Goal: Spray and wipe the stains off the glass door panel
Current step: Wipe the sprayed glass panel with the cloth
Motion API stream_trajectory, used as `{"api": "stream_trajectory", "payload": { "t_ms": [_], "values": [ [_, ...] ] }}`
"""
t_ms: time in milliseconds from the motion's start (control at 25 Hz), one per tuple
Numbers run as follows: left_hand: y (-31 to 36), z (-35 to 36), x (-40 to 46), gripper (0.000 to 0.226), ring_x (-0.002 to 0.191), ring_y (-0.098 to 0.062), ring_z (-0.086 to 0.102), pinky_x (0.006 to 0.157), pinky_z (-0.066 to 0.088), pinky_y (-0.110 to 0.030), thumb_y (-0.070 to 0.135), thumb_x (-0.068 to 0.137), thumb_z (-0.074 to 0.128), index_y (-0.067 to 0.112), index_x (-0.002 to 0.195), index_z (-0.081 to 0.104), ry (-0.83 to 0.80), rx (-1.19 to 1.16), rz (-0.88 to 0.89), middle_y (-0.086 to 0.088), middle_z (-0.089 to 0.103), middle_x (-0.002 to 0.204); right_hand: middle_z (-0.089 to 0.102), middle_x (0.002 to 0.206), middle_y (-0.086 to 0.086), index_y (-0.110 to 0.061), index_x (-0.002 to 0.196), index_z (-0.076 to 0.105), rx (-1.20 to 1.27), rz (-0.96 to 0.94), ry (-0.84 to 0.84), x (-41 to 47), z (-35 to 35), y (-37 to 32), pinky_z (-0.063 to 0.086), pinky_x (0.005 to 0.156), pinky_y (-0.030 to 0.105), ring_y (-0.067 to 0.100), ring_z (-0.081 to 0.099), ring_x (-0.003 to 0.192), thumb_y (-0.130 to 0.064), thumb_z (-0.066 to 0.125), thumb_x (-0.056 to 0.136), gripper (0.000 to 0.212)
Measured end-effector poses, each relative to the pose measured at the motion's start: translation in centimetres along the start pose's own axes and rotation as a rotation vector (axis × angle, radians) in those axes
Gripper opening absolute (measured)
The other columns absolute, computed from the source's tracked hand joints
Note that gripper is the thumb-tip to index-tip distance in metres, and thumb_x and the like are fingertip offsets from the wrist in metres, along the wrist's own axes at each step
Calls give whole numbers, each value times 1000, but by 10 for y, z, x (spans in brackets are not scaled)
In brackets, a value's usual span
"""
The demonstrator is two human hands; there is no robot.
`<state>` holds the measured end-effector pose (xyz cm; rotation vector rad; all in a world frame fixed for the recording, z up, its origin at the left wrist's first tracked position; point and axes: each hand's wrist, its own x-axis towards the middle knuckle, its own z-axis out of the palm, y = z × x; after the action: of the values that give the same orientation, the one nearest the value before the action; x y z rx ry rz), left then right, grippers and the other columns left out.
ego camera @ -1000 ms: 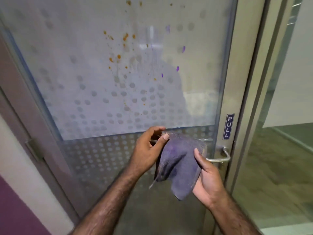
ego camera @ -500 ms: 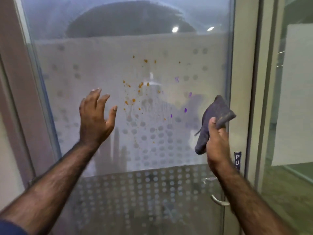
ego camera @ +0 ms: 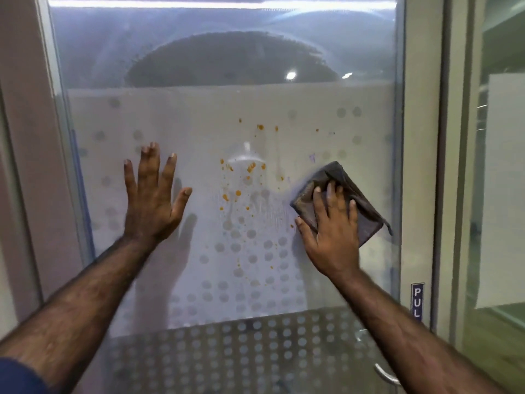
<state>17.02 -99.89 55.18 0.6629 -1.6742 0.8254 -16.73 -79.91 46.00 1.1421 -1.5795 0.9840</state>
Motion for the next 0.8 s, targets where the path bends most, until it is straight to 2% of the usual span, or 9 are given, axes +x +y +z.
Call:
{"api": "stream_trajectory", "payload": {
  "t_ms": [160, 280, 360, 400, 480, 560, 680, 720, 800],
  "values": [
    [-6, 10, -2, 78, 169, -32, 0, 133, 2, -65, 59, 108, 31, 19, 172, 13, 15, 8, 13, -16, 1, 181, 19, 181, 15, -18, 173, 25, -144, -164, 37, 21, 1, 43, 18, 132, 67, 35, 15, 169, -64, 24, 112, 76],
    [-9, 15, -2, 79, 169, -32, 1, 134, 0, -63, 60, 108, 31, 20, 172, 11, 27, 10, 21, -14, -1, 181, 17, 182, 13, -22, 174, 19, -139, -12, 130, 61, 4, 39, 15, 133, 66, 36, 11, 169, -57, 22, 114, 70],
    [-9, 17, -3, 79, 169, -32, 1, 133, 2, -64, 60, 108, 31, 19, 172, 10, 31, 25, 25, -14, -1, 181, 17, 183, 11, -26, 174, 18, -104, 98, 200, 83, 10, 14, 14, 134, 64, 35, 12, 169, -52, 23, 115, 65],
    [-9, 18, -3, 79, 169, -33, 2, 133, 3, -65, 60, 108, 31, 19, 172, 10, 33, 33, 26, -15, 0, 181, 18, 182, 11, -27, 174, 19, -82, 95, 213, 89, 14, -3, 14, 134, 64, 34, 13, 169, -52, 23, 115, 64],
    [-10, 18, -2, 79, 169, -33, 2, 133, 4, -66, 60, 108, 31, 19, 172, 11, 33, 26, 33, -15, 1, 181, 17, 182, 12, -27, 173, 23, -61, -28, 190, 85, 25, -35, 12, 134, 64, 36, 13, 169, -54, 27, 114, 65],
    [-10, 17, -3, 79, 169, -32, 2, 132, 5, -66, 61, 108, 29, 19, 172, 11, 27, 23, 30, -15, 1, 181, 13, 183, 10, -26, 173, 22, -48, -242, 98, 55, 37, -57, 11, 134, 64, 35, 9, 170, -55, 32, 112, 68],
    [-9, 14, -2, 79, 169, -32, 2, 132, 6, -67, 60, 108, 30, 18, 172, 13, 12, 12, 28, -15, 2, 181, 18, 183, 6, -28, 174, 19, -60, -426, 9, 2, 41, -40, 12, 135, 63, 31, 9, 170, -49, 34, 112, 67],
    [-9, 13, -2, 79, 169, -32, 1, 132, 6, -67, 60, 108, 31, 18, 172, 13, 9, 13, 25, -15, 2, 181, 21, 182, 8, -29, 174, 19, -66, -402, 31, -2, 37, -25, 12, 135, 63, 33, 10, 170, -46, 37, 111, 67],
    [-8, 14, -2, 81, 169, -32, 0, 132, 5, -67, 61, 107, 32, 18, 172, 12, 3, 23, 22, -15, 0, 181, 23, 181, 12, -29, 174, 14, -64, -176, 121, 19, 27, 4, 14, 134, 64, 36, 12, 169, -39, 42, 110, 71]
  ]
}}
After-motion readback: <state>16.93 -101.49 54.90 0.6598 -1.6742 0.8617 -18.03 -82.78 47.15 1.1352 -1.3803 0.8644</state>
